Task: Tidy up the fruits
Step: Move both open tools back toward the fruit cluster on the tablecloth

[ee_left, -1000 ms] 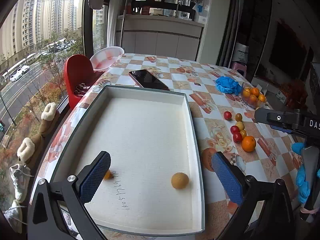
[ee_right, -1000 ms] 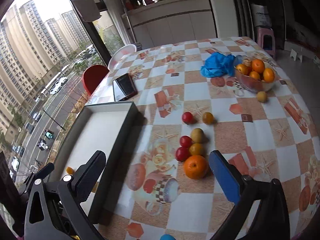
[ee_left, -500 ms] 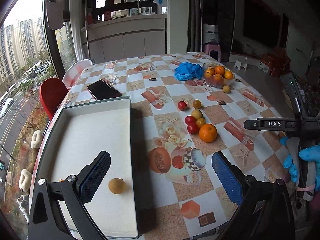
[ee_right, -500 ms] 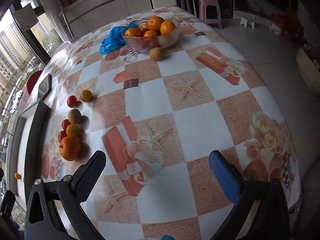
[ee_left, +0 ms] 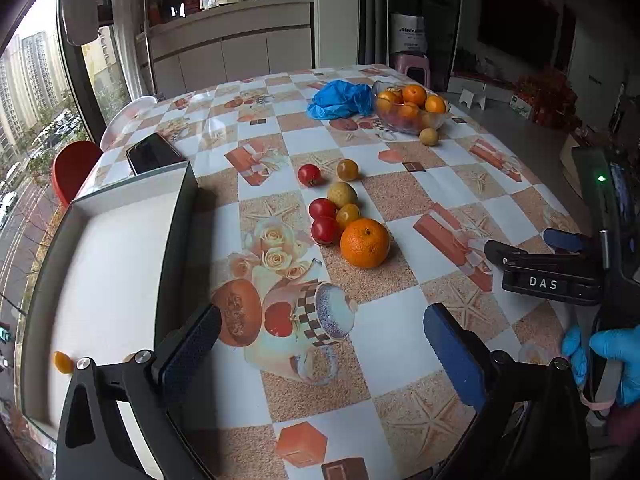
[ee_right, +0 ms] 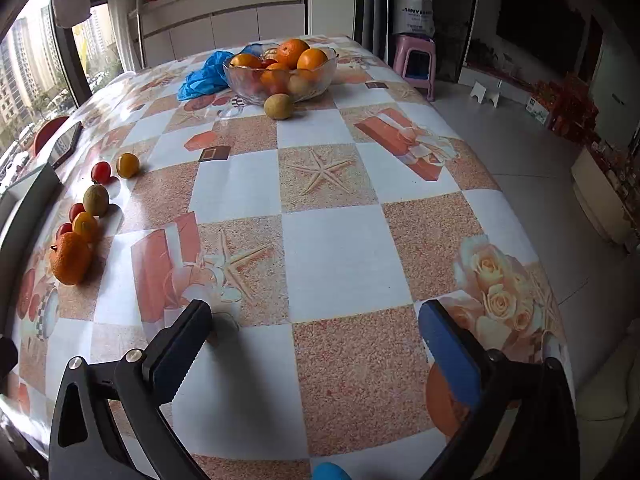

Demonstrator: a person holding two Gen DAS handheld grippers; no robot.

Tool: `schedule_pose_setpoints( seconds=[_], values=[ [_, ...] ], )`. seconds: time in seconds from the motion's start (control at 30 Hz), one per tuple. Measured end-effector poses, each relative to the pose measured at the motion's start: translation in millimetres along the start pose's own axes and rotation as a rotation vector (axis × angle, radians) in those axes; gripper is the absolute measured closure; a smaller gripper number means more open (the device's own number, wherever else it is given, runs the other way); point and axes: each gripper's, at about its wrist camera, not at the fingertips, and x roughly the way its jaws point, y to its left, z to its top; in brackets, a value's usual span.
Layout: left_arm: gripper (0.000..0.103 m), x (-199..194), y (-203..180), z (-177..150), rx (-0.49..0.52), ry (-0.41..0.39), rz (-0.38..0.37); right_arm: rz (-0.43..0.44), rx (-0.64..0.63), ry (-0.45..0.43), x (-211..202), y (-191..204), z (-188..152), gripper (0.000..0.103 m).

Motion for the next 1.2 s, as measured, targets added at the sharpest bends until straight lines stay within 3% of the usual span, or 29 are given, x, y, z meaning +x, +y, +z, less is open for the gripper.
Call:
schedule_pose_setpoints(
  seconds=[0.27,0.6,1.2],
  values=[
    [0.002,43.3,0.4,-13.4,-0.075,0.100,0.019,0.007,-0.003,-0.017,-0.1,-0.7,0.3,0.000],
    [0.001,40.1,1.2,-22.9,-0.060,-0.023,0.024,0.007,-0.004,-0.018,-0.7,-0.1,-0.8,0.000],
    [0.001,39.6,1.1,-23.6,-0.060,-0.029,0.025,0.007,-0.003,-0.019,-1.0,0.1,-1.2,0.000]
  ],
)
